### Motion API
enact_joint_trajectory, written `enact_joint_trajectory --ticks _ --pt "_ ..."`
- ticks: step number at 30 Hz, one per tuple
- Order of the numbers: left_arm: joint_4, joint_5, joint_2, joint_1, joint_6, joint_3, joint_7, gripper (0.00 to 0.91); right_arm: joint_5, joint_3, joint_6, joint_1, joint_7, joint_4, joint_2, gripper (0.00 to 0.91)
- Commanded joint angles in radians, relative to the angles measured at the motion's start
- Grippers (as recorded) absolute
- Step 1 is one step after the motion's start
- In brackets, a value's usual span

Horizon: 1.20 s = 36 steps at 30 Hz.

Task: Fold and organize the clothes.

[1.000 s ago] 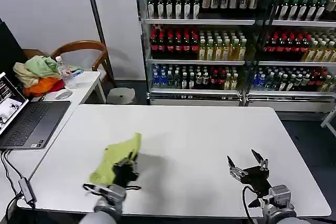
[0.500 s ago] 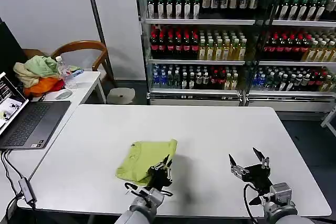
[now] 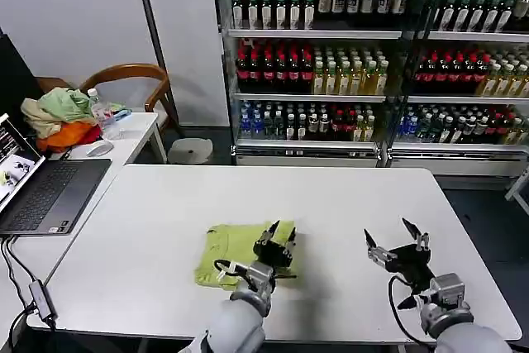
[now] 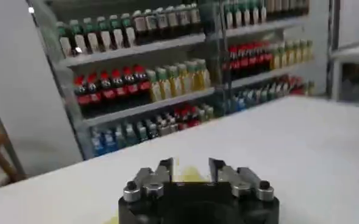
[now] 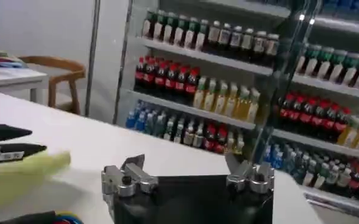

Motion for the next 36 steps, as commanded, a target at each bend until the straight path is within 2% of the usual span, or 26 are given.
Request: enact_joint_trajectory --ticks 1,3,5,7,10,11,13,19,22,26,29,33,36 --pt "-0.076 -0.216 -0.015 -0.064 -0.077 -0.067 0.026 0.907 -0.002 0.002 0.015 0.129 0.0 -0.076 -0.01 0.907" --pt "-0.15 -0.201 0.053 -0.051 -0.093 -0.176 0.086 0.907 -0.041 -0.013 0.04 0.129 -0.001 -0.088 0.003 0.907" --pt "-0.174 -0.184 0.09 -0.036 -0.105 -0.221 0.105 0.907 -0.063 -0.049 0.052 0.134 -0.001 -0.109 0.025 0.907" --pt "-0.175 -0.149 0.216 0.029 -0.163 -0.373 0.176 0.907 -0.081 -0.095 0.058 0.138 0.003 -0.124 0.047 0.907" --pt "-0.12 -0.112 0.297 0.097 -0.236 -0.528 0.242 0.907 -0.082 -0.203 0.055 0.151 0.001 -0.149 0.09 0.907" --pt "-0.116 -0.113 0.303 0.1 -0.242 -0.546 0.245 0.907 -0.084 -0.278 0.052 0.166 -0.003 -0.163 0.119 0.907" --pt "-0.06 -0.121 0.335 0.163 -0.277 -0.653 0.301 0.907 -0.081 -0.335 0.044 0.185 -0.001 -0.183 0.149 0.907" --pt "-0.03 -0.127 0.334 0.233 -0.314 -0.722 0.305 0.907 -0.013 -0.499 0.007 0.252 0.023 -0.27 0.23 0.907" --pt "-0.033 -0.127 0.323 0.243 -0.313 -0.726 0.305 0.907 0.111 -0.542 -0.045 0.273 0.056 -0.298 0.251 0.907" --pt "-0.029 -0.126 0.315 0.245 -0.314 -0.723 0.302 0.907 0.276 -0.536 -0.098 0.271 0.099 -0.286 0.254 0.907" --pt "-0.025 -0.127 0.316 0.24 -0.314 -0.724 0.301 0.907 0.387 -0.513 -0.126 0.266 0.1 -0.251 0.243 0.907" --pt "-0.022 -0.127 0.317 0.236 -0.313 -0.719 0.3 0.907 0.501 -0.465 -0.169 0.283 0.108 -0.254 0.225 0.907" --pt "-0.022 -0.127 0.313 0.234 -0.31 -0.714 0.297 0.907 0.538 -0.449 -0.17 0.303 0.099 -0.289 0.218 0.907"
